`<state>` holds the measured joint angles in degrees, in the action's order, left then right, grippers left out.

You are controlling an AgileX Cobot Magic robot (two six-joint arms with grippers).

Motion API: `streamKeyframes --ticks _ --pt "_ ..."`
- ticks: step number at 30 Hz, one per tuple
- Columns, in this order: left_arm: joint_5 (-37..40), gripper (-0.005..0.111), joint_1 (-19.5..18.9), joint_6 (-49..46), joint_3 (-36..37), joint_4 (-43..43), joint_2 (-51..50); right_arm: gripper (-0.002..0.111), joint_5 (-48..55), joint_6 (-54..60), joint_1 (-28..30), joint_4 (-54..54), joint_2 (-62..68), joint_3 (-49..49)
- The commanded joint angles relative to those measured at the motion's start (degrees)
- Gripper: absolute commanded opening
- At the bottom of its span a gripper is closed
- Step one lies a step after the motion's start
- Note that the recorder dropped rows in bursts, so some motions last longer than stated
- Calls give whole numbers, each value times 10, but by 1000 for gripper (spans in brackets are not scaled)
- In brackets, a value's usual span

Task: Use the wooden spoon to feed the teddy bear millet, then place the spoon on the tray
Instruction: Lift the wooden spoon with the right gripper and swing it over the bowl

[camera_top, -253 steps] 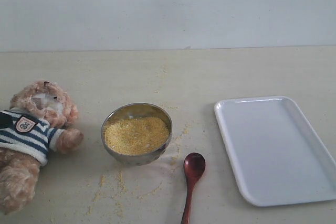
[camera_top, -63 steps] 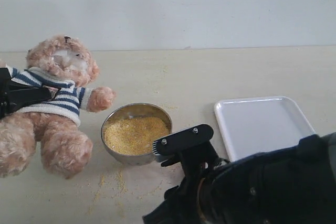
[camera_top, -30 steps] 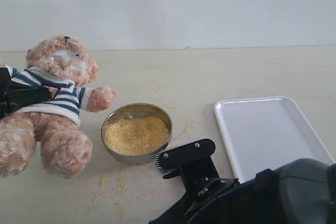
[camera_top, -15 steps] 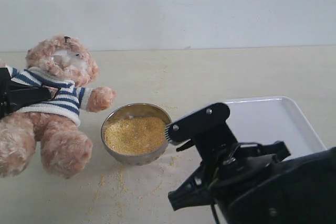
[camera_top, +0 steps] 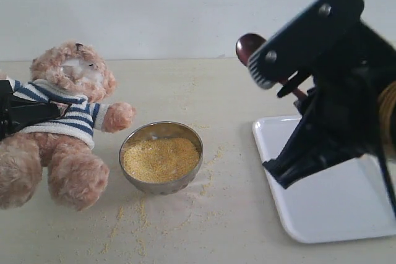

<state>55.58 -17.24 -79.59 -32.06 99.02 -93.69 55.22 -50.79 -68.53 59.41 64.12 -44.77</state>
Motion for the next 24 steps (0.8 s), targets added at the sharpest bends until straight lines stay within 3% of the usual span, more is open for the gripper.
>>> streamKeyframes --ticks 1,6,9,10,15,20,24 --pt "7 5 4 -4 0 9 4 0 56 152 0 -33 -14 -92" --pt "3 5 4 -2 0 9 3 0 85 329 0 -37 49 -229" --pt "3 5 4 -2 0 9 3 0 85 541 0 -34 133 -277" --pt "3 5 4 -2 0 9 3 0 85 565 0 -32 146 -277" --pt "3 5 4 -2 0 9 3 0 49 575 8 -41 213 -277" --pt "3 5 4 -4 0 9 3 0 -4 573 100 -68 245 -277" --pt "-4 5 4 -4 0 9 3 0 -44 580 120 -112 245 -277"
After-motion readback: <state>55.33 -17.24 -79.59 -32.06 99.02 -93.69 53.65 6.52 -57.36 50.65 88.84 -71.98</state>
